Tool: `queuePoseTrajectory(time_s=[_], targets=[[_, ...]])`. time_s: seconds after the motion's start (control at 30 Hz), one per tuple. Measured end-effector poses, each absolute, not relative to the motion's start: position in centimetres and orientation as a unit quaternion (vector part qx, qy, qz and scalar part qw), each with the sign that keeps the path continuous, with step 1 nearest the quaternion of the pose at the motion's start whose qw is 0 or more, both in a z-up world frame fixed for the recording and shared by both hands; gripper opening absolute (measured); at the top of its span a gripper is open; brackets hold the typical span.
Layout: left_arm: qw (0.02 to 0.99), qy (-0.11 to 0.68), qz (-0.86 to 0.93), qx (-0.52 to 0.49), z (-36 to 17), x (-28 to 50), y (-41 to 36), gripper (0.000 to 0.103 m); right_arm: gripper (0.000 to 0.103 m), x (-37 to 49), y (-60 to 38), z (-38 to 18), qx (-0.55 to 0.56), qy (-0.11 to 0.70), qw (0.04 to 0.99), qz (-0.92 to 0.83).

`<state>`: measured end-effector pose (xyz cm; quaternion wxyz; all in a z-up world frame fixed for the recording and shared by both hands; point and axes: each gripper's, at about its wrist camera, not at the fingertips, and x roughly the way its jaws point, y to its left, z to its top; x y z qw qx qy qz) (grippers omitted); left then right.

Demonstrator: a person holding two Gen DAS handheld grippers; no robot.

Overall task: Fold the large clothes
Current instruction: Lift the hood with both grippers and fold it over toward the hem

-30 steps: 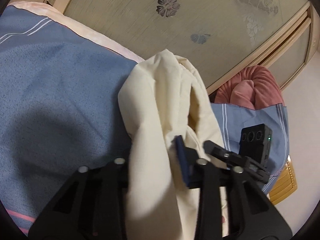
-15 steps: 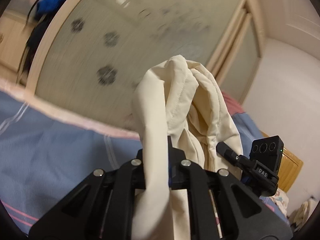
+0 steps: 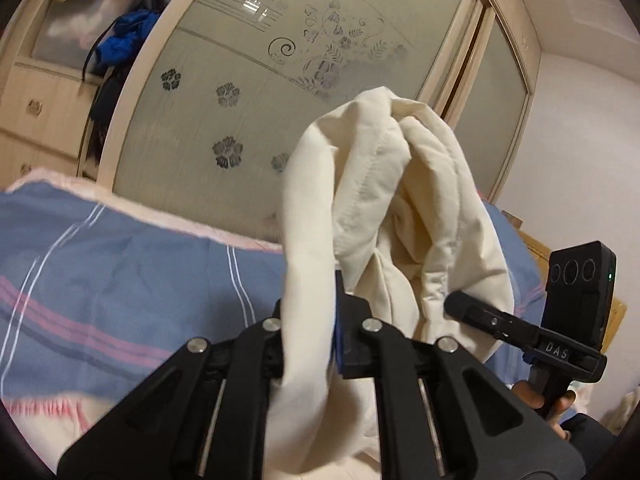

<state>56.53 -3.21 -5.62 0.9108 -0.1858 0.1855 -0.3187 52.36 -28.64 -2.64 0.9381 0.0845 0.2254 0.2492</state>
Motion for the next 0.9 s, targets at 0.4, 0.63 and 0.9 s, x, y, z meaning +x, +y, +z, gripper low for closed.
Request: queuePoseTrajectory(time_s=[0.4,0.63,0.9], targets=[[0.913,0.215,-0.312,-0.152,-7.6,42.4,-2.3,0.009,0.016,38.8,-27.5,-5.8,0.106,0.264,0.929,0.235],[0.921,0.178,-0.316,-0.144,-10.7,37.8,-2.0,0.012,0.021,34.8,-28.4,-9.8,0.125,0.219,0.936,0.245],[0.925,0.173,-0.319,-0.108,-11.7,36.4,-2.3,0.048,0.072,34.1,-27.8,-11.7,0.105,0.223,0.932,0.265]])
